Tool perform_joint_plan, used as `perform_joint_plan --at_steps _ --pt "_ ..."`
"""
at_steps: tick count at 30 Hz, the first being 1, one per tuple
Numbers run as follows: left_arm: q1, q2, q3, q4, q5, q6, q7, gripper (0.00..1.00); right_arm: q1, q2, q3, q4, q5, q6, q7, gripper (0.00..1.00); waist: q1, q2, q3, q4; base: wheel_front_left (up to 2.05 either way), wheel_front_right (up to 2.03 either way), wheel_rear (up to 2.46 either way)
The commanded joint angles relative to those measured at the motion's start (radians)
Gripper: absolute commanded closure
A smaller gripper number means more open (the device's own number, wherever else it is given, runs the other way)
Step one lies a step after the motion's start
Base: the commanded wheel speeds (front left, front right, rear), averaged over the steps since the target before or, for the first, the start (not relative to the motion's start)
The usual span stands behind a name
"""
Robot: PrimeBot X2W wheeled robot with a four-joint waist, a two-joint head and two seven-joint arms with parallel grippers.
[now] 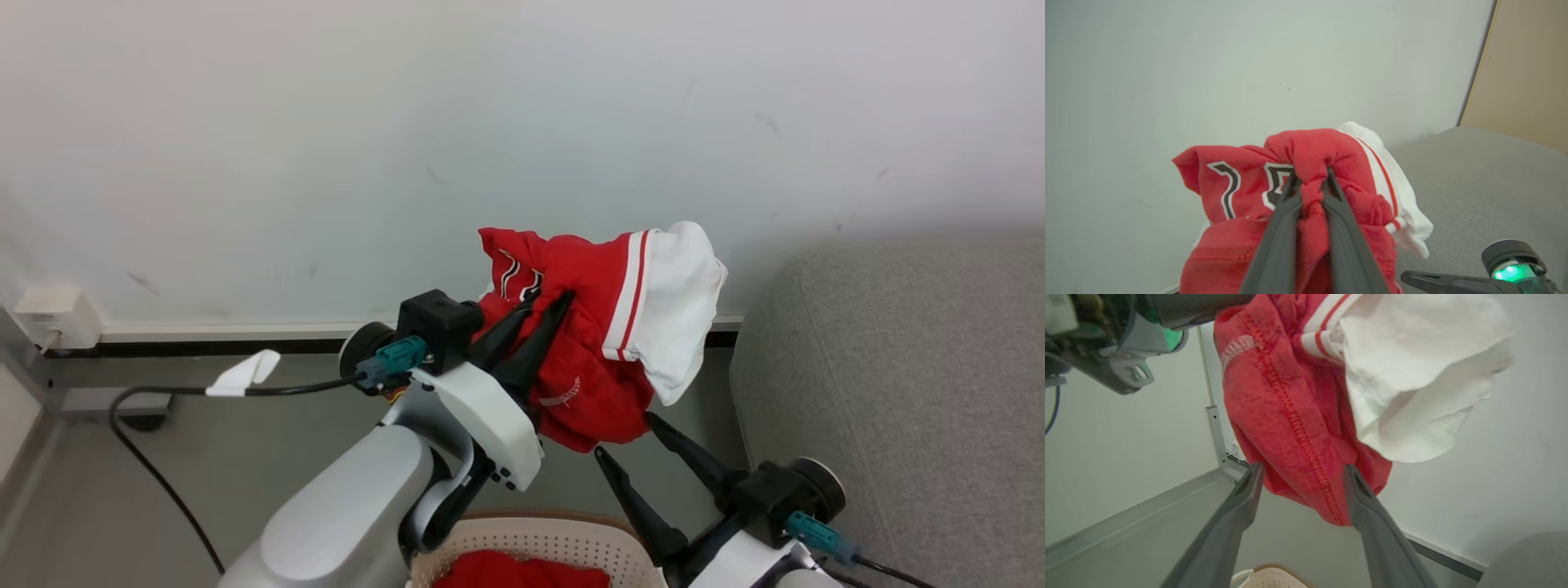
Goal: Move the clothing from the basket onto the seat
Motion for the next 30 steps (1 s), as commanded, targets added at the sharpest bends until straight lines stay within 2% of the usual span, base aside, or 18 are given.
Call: perform_joint_plan --at_steps 1,8,15,21,24,30 --pt "-0.008 0.0 -0.001 0.001 -0.007 -0.003 0.002 1.0 -0.013 -0.001 0.005 0.009 -0.008 0.003 0.001 0.0 -0.0001 0.0 0.0 0.005 0.0 0.0 0.0" --pt "-0.013 -0.032 -0.028 0.004 -0.012 -0.019 0.007 1.0 -0.101 0.017 0.065 0.123 -0.034 0.002 0.001 0.0 -0.0001 0.0 0.0 0.039 0.0 0.0 0.0" --pt "-0.007 -0.063 -0.057 0.013 -0.021 -0.036 0.012 1.0 -0.137 0.043 0.033 0.194 -0.08 0.002 0.001 0.0 -0.0001 0.0 -0.002 0.076 0.0 0.0 0.0" --pt "-0.001 -0.083 -0.072 0.02 -0.03 -0.045 0.014 1.0 -0.159 0.062 0.018 0.245 -0.072 0.002 0.001 0.0 -0.0001 0.0 -0.002 0.096 0.0 0.0 0.0" --pt "0.0 -0.082 -0.076 0.027 -0.03 -0.046 0.015 1.0 -0.164 0.068 0.006 0.249 -0.065 0.002 0.001 1.0 -0.0001 0.0 -0.001 0.1 0.0 0.0 0.0" --pt "0.003 -0.072 -0.07 0.044 -0.037 -0.041 0.009 1.0 -0.153 0.065 -0.007 0.232 -0.059 0.002 0.001 1.0 -0.0001 0.0 0.001 0.096 0.0 0.0 0.0"
